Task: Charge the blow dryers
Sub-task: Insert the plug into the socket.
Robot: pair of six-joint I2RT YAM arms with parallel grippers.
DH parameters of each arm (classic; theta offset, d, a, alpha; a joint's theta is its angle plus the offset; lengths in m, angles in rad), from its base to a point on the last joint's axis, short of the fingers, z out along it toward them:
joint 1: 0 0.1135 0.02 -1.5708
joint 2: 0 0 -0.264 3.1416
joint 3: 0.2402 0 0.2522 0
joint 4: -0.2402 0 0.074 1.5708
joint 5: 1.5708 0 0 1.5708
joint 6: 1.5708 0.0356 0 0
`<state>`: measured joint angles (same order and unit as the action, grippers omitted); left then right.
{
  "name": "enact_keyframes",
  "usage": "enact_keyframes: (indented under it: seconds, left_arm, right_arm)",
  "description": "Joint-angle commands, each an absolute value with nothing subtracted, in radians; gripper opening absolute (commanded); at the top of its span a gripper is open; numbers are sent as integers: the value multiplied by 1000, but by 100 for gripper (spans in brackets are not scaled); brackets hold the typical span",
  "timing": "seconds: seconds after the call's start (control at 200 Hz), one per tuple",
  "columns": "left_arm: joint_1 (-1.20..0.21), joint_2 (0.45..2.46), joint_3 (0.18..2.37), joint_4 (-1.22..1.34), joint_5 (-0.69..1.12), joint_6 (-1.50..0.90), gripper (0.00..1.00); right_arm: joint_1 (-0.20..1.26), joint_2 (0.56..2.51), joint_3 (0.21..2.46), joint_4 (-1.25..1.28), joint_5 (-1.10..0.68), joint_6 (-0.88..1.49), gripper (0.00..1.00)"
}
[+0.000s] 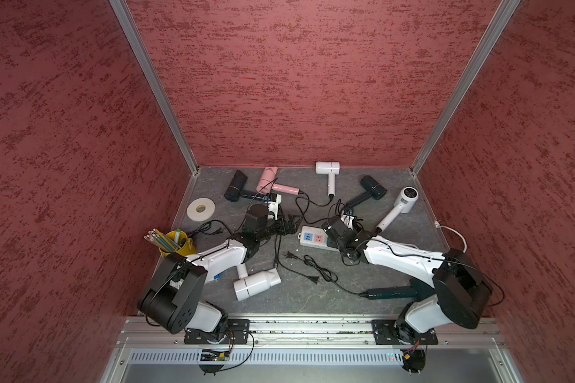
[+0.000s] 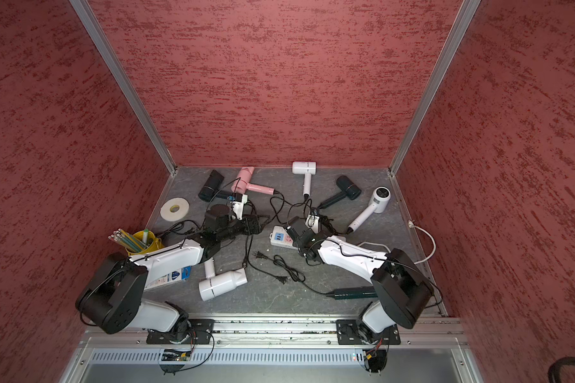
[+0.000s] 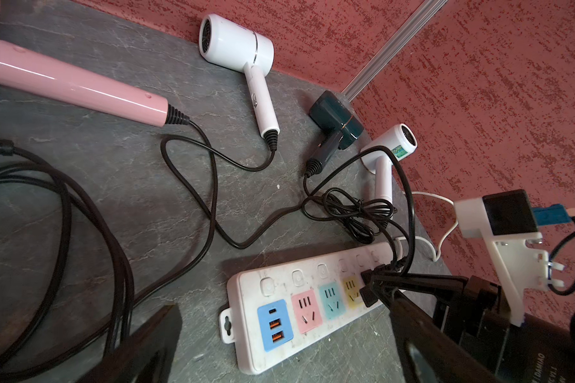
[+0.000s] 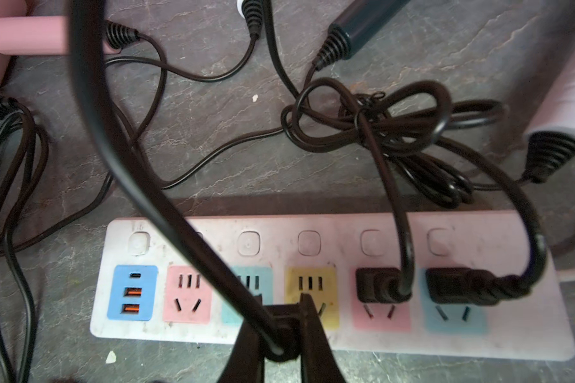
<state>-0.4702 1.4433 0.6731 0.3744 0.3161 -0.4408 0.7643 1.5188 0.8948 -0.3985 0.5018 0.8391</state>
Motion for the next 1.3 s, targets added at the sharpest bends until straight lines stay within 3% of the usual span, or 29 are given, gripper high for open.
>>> enact_keyframes:
  seconds: [0.0,0.15,0.461,1.292]
  left_arm:
    - [-466,1438,666,395,323,-444,100]
    - [-466,1440,665,396,322,-442,100]
    - [-469,1448,664,404,322,-441,100]
    - [-475,1453,663,409,321,-435,100]
  right_arm:
    - [770,1513,867,-353,584,845,0]
    - [772,1437,774,-205,579,767,0]
    - [772,1441,757,-150,616,724,0]
    - [772,1518,719,-153,614,778,0]
